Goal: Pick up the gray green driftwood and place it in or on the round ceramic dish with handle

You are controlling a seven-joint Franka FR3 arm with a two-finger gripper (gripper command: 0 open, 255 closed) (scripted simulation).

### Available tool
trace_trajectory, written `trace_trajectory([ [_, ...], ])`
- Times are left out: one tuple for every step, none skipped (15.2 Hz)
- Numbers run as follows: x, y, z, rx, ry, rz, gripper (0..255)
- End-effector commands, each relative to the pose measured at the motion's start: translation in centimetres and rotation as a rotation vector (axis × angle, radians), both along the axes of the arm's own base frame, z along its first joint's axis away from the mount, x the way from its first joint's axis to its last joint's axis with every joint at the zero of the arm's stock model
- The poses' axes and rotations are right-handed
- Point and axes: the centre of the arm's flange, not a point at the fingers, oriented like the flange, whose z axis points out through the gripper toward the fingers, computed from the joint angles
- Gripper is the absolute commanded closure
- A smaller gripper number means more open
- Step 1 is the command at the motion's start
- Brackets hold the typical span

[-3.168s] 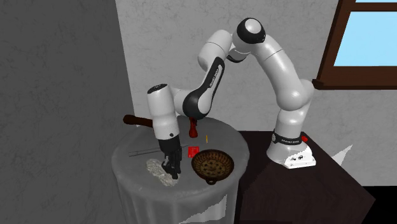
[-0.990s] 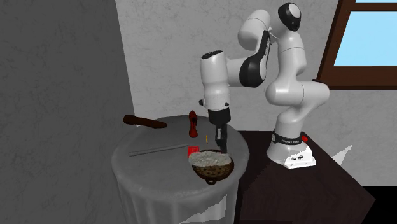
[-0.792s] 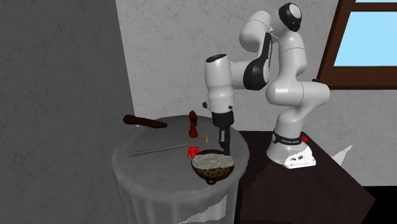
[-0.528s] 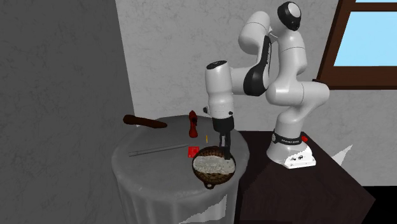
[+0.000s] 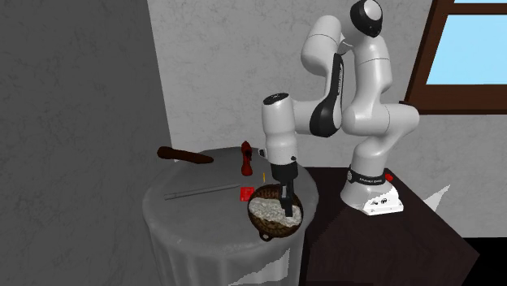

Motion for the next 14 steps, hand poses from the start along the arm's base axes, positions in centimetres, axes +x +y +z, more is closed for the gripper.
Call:
trace_trajectory([
  [0.1, -0.1, -0.6, 0.002, -0.004, -0.001, 255],
  [0.1, -0.1, -0.6, 0.002, -0.004, -0.001, 255],
  [0.1, -0.1, -0.6, 0.002, -0.004, -0.001, 255],
  [0.1, -0.1, -0.6, 0.002, -0.004, -0.001, 255],
  [0.1, -0.1, -0.6, 0.002, -0.004, -0.001, 255],
  [0.1, -0.1, -0.6, 0.002, -0.004, -0.001, 255],
  [0.1, -0.1, -0.6, 0.002, -0.004, -0.001, 255],
  [0.2, -0.1, -0.5, 0.002, -0.004, -0.001, 0],
  [0.2, -0.1, -0.5, 0.002, -0.004, -0.001, 0],
  [0.1, -0.1, -0.5, 0.002, -0.004, -0.001, 0],
  [0.1, -0.1, -0.5, 0.002, -0.004, -0.001, 0],
  [0.1, -0.1, -0.5, 0.002, -0.004, -0.001, 0],
  [0.1, -0.1, -0.6, 0.002, -0.004, -0.001, 0],
  [0.3, -0.2, 0.7, 0.002, -0.004, -0.001, 0],
])
